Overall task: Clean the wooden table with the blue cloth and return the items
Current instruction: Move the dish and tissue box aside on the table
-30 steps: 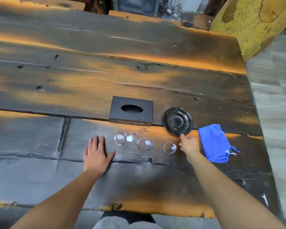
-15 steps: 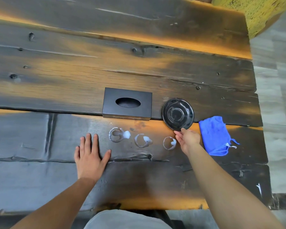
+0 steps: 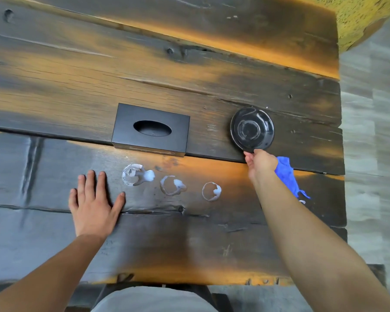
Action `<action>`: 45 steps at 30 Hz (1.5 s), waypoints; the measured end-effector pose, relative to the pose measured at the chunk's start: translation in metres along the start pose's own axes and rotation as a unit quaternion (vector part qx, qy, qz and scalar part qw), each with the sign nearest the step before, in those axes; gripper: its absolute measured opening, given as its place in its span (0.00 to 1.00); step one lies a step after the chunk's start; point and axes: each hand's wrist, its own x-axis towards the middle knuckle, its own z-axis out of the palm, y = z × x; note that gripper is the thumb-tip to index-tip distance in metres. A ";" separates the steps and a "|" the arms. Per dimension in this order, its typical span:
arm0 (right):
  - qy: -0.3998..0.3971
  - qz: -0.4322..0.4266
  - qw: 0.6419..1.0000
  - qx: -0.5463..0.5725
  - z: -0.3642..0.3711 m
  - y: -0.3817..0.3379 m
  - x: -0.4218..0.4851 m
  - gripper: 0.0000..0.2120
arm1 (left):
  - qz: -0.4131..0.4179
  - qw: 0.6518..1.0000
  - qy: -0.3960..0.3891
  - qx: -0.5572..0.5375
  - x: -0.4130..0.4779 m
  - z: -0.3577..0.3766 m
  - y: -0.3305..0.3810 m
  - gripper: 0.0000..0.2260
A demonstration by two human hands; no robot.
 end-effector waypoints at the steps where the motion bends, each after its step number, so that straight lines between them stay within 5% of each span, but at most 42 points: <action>1: 0.000 -0.003 1.000 0.000 0.002 -0.008 0.005 0.04 | -0.004 1.000 0.004 0.001 0.000 0.000 0.000 0.38; 8: 0.006 -0.005 1.000 0.003 0.007 -0.034 0.044 0.15 | -0.007 1.000 0.017 0.007 -0.001 0.005 0.003 0.38; 19: -0.020 0.026 0.999 0.019 0.003 -0.041 0.040 0.16 | -0.008 0.999 0.027 0.015 -0.001 0.006 0.007 0.38; 23: -0.022 0.031 0.997 -0.066 0.009 -0.032 0.008 0.10 | -0.011 1.000 0.015 0.017 -0.001 0.005 0.007 0.37; 29: -0.202 -0.092 0.919 -0.326 0.047 0.015 -0.072 0.17 | -0.010 1.000 0.007 0.018 -0.002 0.002 0.006 0.37; 34: -0.253 -0.168 0.855 -0.421 0.099 0.044 -0.117 0.28 | -0.007 1.000 0.008 0.015 -0.001 0.003 0.005 0.37; 45: -0.132 -0.185 0.869 -0.439 0.137 0.059 -0.129 0.25 | -0.008 1.000 -0.002 0.013 -0.002 0.001 0.003 0.37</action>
